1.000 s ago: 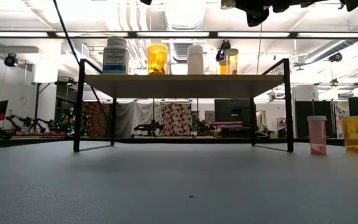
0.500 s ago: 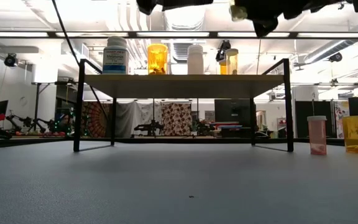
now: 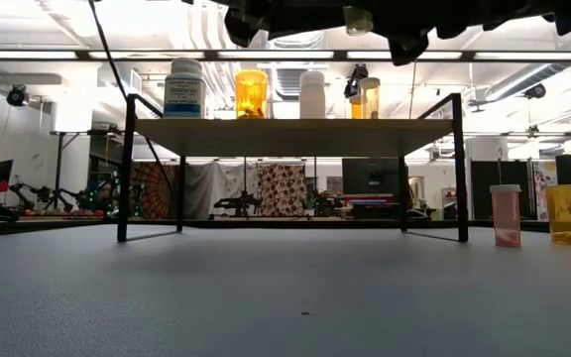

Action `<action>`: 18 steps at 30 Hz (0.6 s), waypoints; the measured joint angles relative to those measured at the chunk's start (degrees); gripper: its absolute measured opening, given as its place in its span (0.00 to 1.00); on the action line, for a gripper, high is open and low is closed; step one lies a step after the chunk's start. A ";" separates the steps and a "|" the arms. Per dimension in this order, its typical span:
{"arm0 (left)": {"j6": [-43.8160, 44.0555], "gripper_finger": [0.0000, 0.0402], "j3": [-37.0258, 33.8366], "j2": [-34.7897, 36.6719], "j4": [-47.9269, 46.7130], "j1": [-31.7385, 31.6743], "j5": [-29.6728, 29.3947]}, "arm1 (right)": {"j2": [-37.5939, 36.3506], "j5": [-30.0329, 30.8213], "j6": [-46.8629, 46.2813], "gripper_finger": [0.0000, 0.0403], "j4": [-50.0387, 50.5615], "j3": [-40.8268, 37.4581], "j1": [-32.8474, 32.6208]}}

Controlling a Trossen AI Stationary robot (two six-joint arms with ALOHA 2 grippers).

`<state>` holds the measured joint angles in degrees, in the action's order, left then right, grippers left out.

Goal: Pick and place medicine bottles onto shelf by color
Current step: Put the yellow bottle on the shelf aligned

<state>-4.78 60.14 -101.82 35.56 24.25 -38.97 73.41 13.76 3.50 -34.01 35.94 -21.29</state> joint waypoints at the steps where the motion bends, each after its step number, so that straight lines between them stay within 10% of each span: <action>1: 0.01 0.49 -0.28 0.01 0.07 0.10 0.27 | 0.59 0.00 0.17 0.23 -1.18 0.01 -0.11; 18: -0.31 0.46 -2.42 2.69 -0.05 1.57 1.38 | 0.96 -0.11 0.32 0.23 1.55 -0.03 -0.47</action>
<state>-5.09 57.71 -99.13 35.51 25.82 -37.59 74.37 13.65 3.82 -32.46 35.92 -21.76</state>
